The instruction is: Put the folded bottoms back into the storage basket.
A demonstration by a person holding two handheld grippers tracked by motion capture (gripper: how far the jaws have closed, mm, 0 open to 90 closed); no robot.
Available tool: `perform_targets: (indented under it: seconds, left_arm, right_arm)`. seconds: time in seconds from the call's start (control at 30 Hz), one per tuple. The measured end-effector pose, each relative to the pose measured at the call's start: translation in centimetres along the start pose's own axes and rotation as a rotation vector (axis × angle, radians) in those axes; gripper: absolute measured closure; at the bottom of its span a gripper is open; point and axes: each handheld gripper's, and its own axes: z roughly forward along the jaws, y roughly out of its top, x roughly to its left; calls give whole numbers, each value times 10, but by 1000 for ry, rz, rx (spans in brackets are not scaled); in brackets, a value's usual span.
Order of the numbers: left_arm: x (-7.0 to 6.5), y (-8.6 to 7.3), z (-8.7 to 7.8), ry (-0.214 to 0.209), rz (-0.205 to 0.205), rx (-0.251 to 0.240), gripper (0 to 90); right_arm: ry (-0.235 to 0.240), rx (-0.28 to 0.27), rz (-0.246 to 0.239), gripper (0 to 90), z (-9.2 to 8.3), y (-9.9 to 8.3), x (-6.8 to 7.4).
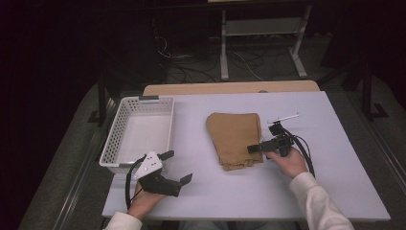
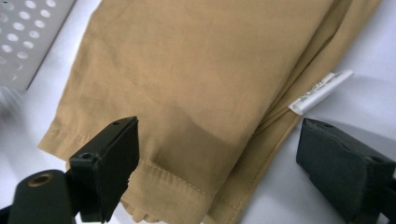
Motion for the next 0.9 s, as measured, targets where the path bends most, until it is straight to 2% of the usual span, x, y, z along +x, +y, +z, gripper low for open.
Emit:
perform_targets:
  seconds: [0.17, 0.27, 0.43, 0.57, 0.63, 0.73, 0.8, 0.9]
  left_arm:
    - [0, 0, 0, -2, 2, -1, 1]
    - [0, 0, 0, -1, 2, -2, 1]
    - [0, 0, 0, -2, 4, -2, 1]
    - [0, 0, 0, -3, 4, -2, 1]
    - [0, 0, 1, -4, 4, -1, 1]
    - [0, 0, 1, -5, 6, -1, 1]
    - [0, 0, 1, -5, 6, 2, 1]
    - [0, 0, 1, -5, 7, 2, 1]
  right_arm:
    - [0, 17, 35, 138, 2, 4, 2]
    - [10, 27, 89, 165, 3, 6, 2]
    - [61, 26, 183, 239, 6, 7, 2]
    - [59, 12, 207, 313, 7, 7, 2]
    - [71, 3, 232, 399, 8, 7, 1]
    - [57, -10, 218, 468, 11, 7, 3]
    - [32, -12, 189, 517, 12, 7, 5]
    - [22, -13, 188, 566, 14, 8, 7]
